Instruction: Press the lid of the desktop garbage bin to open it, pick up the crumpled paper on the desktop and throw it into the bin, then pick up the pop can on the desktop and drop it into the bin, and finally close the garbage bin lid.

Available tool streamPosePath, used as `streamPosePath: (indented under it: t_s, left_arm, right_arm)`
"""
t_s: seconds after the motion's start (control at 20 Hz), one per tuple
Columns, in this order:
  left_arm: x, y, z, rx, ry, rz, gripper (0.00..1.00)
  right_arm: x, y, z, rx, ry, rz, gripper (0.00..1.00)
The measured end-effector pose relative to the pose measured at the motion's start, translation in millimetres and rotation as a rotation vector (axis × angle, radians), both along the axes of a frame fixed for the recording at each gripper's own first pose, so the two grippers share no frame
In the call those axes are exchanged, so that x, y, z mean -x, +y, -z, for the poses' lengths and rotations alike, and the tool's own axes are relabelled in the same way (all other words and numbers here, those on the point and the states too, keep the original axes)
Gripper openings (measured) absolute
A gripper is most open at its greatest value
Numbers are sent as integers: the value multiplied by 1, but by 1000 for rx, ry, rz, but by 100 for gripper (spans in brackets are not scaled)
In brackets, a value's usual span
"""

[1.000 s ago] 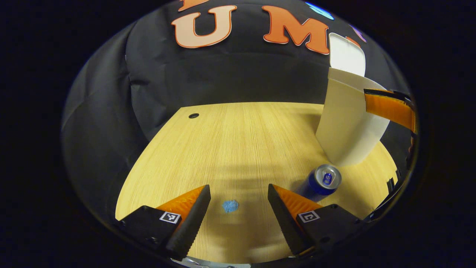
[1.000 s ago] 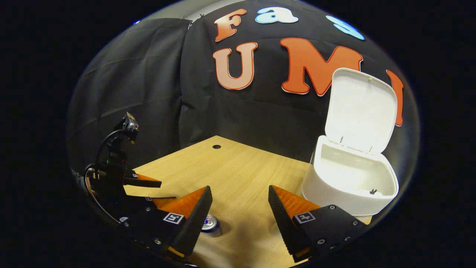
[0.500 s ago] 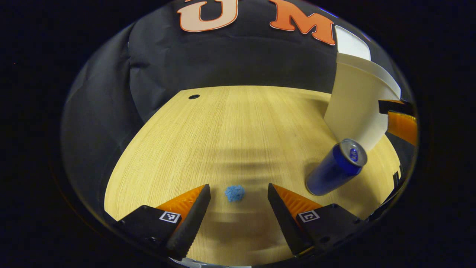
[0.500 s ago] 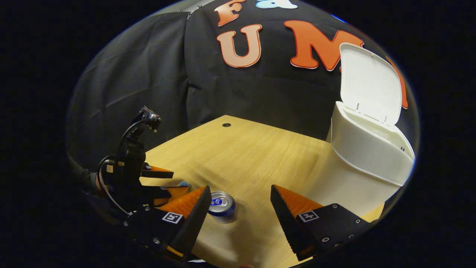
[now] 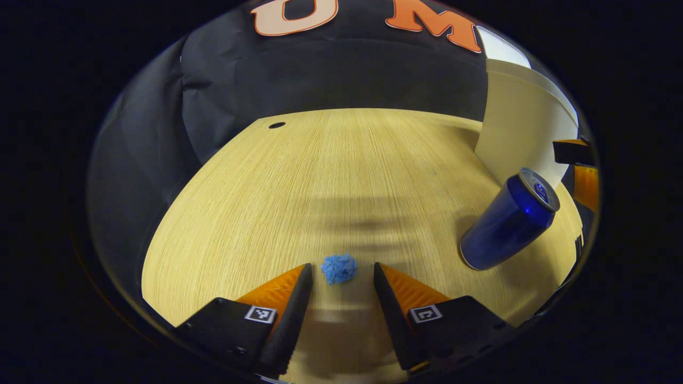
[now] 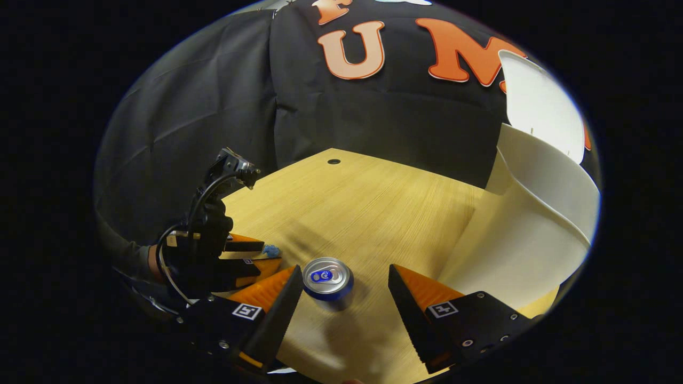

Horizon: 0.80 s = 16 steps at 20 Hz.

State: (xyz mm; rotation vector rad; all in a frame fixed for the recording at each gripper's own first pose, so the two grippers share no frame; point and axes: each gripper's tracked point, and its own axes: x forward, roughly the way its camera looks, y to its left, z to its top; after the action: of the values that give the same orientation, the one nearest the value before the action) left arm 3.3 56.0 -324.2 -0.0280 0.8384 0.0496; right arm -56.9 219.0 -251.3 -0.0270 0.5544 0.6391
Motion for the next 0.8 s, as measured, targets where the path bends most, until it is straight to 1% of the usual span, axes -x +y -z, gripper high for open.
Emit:
streamPosePath:
  t_s: [0.05, 0.15, 0.2, 0.25, 0.35, 0.6, 0.65, 0.7, 0.8]
  left_arm:
    - [-15, 0, -10, -5, -3, -1, 70]
    - [-48, -1, -33, -12, -9, 4, 58]
    - [-64, -3, -46, -11, -11, 12, 44]
    - [-82, -1, -61, -21, -13, 15, 41]
    - [-115, 0, -92, -19, -16, 15, 24]
    - [-216, 6, -202, -22, -53, 3, 24]
    - [-239, 7, -227, -22, -64, -1, 24]
    - [-266, 8, -255, -23, -72, -6, 20]
    - [-316, 10, -310, -23, -91, -13, 20]
  right_arm:
    - [-1, 3, 3, 5, 6, -8, 97]
    - [-3, 8, 8, 19, 16, -23, 97]
    - [-3, 10, 10, 26, 21, -31, 97]
    - [1, 11, 13, 32, 26, -37, 97]
    - [0, 13, 21, 40, 36, -45, 97]
    - [-2, 24, 37, 47, 58, -71, 97]
    - [-4, 27, 42, 48, 60, -76, 97]
    - [-6, 29, 45, 53, 67, -81, 97]
    - [-9, 35, 49, 52, 70, -89, 97]
